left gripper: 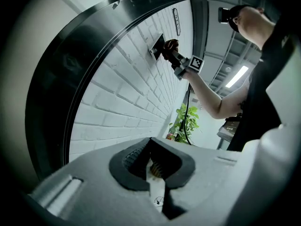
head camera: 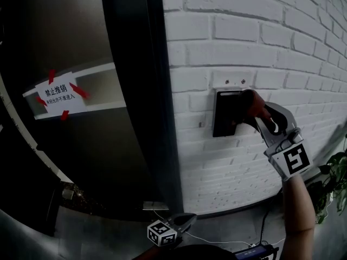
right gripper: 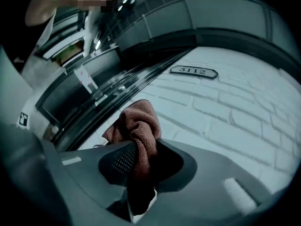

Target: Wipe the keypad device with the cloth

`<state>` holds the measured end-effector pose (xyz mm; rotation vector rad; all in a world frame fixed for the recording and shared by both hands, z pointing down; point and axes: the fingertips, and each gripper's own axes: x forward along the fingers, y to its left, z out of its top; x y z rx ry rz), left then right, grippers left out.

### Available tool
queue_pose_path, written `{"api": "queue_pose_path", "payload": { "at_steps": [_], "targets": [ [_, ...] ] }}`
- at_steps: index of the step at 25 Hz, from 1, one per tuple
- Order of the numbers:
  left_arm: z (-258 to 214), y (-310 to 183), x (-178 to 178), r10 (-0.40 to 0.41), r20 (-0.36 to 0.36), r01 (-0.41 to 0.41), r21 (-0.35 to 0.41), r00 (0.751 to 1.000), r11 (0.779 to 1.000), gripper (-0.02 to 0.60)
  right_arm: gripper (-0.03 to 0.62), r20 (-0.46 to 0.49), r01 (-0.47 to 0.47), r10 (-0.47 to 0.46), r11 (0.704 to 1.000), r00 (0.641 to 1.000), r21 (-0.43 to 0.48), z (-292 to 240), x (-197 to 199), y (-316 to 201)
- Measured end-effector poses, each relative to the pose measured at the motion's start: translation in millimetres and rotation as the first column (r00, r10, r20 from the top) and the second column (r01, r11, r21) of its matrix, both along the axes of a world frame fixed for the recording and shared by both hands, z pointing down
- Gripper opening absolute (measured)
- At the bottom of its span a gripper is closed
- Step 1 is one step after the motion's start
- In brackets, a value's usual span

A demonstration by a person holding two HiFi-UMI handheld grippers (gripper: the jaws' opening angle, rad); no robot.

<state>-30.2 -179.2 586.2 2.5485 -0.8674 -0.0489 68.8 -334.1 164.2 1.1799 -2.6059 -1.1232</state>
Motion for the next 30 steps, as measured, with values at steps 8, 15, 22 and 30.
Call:
{"api": "queue_pose_path", "payload": {
  "at_steps": [8, 15, 22, 30],
  "targets": [
    [-1, -2, -8, -0.02, -0.008, 0.02, 0.005, 1.0, 1.0, 0.003, 0.087, -0.325, -0.218, 0.344, 0.904, 0.881, 0.368, -31, -52, -10],
    [1, 1, -11, -0.029, -0.018, 0.029, -0.02, 0.999, 0.999, 0.003, 0.072, -0.399, -0.151, 0.317, 0.906, 0.861, 0.395, -35, -100, -2],
    [10, 3, -5, -0.015, -0.01, 0.014, -0.042, 1.0, 0.999, 0.003, 0.072, -0.499, -0.103, 0.357, 0.879, 0.79, 0.466, 13, -117, 6],
    [11, 2, 0, 0.007, 0.0, -0.007, -0.043, 1.0, 0.999, 0.003, 0.074, -0.673, 0.008, 0.325, 0.897, 0.665, 0.441, 102, -106, 6]
  ]
}}
